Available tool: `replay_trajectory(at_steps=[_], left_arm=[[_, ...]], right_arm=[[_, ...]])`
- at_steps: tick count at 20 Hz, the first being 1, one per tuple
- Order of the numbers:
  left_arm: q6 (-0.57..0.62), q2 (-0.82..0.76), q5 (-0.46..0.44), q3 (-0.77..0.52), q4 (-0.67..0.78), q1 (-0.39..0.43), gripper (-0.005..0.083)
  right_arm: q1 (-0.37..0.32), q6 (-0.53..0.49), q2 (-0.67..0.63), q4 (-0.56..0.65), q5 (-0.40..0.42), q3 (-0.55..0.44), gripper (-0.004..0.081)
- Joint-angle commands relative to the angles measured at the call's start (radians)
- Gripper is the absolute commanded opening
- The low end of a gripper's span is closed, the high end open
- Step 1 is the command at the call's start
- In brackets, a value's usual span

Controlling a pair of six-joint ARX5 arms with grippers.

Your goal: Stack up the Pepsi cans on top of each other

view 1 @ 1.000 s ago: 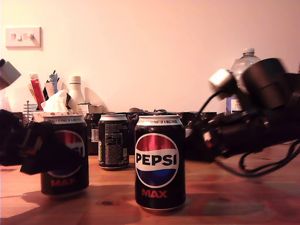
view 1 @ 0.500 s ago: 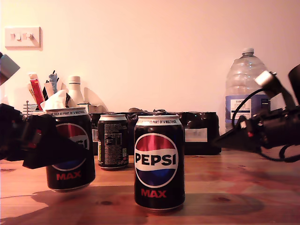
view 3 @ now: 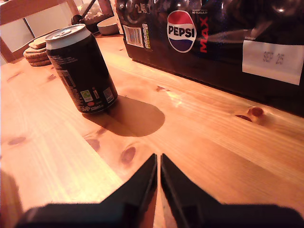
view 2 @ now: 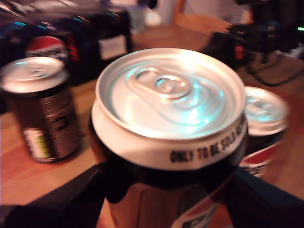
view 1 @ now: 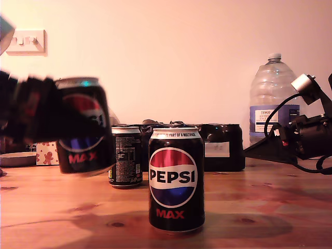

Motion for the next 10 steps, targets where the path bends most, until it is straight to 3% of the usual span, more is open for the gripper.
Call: replay_trajectory(at_steps=[1, 5, 10], left_arm=[[0.006, -0.072, 0.008, 0.096, -0.055, -0.016, 0.0232], [0.024, -0.119, 0.008, 0.195, -0.183, -0.056, 0.0233], [0.024, -0.117, -0.012, 0.257, -0.203, -0.142, 0.0233]], right_arm=[[0.0, 0.004, -0.01, 0.005, -0.008, 0.003, -0.0012], [0.0, 0.004, -0.01, 0.004, -0.008, 0.003, -0.0012], [0.001, 0.006, -0.01, 0.004, -0.008, 0.003, -0.0012]])
